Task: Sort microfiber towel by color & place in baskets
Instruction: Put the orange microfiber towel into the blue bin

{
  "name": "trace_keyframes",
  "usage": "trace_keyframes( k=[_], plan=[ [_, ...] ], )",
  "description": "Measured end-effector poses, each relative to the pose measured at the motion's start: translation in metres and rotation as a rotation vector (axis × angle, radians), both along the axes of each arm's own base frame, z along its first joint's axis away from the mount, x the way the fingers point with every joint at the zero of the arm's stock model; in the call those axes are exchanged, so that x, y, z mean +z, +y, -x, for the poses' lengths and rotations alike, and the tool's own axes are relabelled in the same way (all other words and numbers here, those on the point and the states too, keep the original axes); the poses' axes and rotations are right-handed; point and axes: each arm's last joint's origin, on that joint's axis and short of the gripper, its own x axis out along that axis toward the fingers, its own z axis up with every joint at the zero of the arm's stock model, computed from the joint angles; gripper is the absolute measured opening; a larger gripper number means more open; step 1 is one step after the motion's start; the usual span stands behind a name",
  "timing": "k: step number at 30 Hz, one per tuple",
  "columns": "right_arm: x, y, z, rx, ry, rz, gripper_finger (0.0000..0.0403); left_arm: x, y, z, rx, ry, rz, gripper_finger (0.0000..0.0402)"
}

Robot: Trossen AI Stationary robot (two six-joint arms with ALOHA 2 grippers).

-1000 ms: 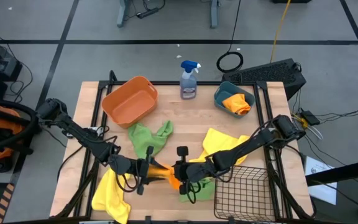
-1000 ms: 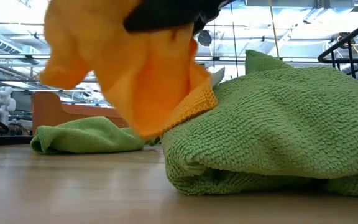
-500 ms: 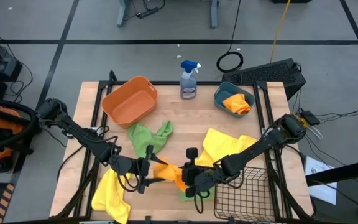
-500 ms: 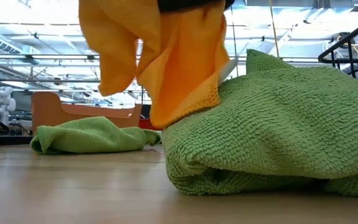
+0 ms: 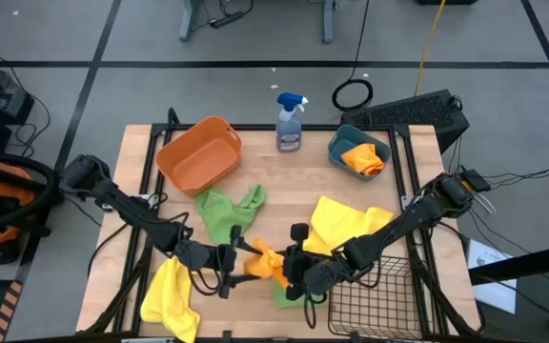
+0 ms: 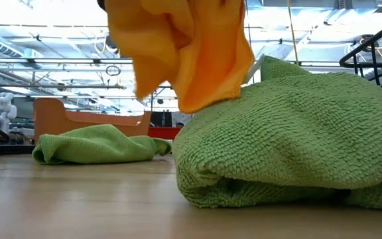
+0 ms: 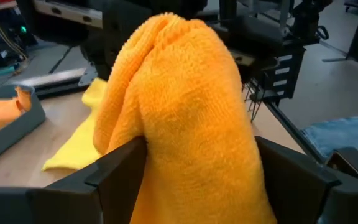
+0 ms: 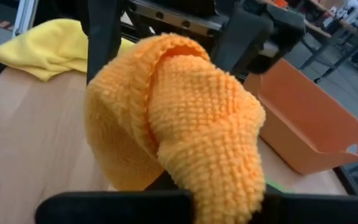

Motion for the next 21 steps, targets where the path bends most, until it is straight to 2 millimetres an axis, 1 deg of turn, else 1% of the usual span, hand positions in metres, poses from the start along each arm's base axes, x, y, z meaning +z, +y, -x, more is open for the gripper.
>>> trace_keyframes(
  k=[4,9,11,16,21],
  plan=[
    [0.001,-0.004,-0.002,0.002,0.003,0.035,0.0004,0.002,0.003,-0.003,0.012,-0.032,0.001,0.0295],
    [0.000,-0.011,-0.005,-0.001,0.017,0.060,0.0004,0.001,0.005,-0.004,0.040,-0.027,-0.015,0.0295],
    [0.003,-0.012,-0.003,0.009,0.025,0.074,0.0004,0.001,0.005,-0.004,0.038,-0.028,-0.028,0.0295],
    [0.020,-0.015,0.002,0.008,-0.019,0.043,0.0004,0.019,0.003,0.008,0.088,-0.090,0.006,0.0295],
    [0.026,-0.014,0.011,0.022,0.008,0.057,0.0004,0.035,-0.004,0.025,0.048,-0.114,0.029,0.0295]
  ],
)
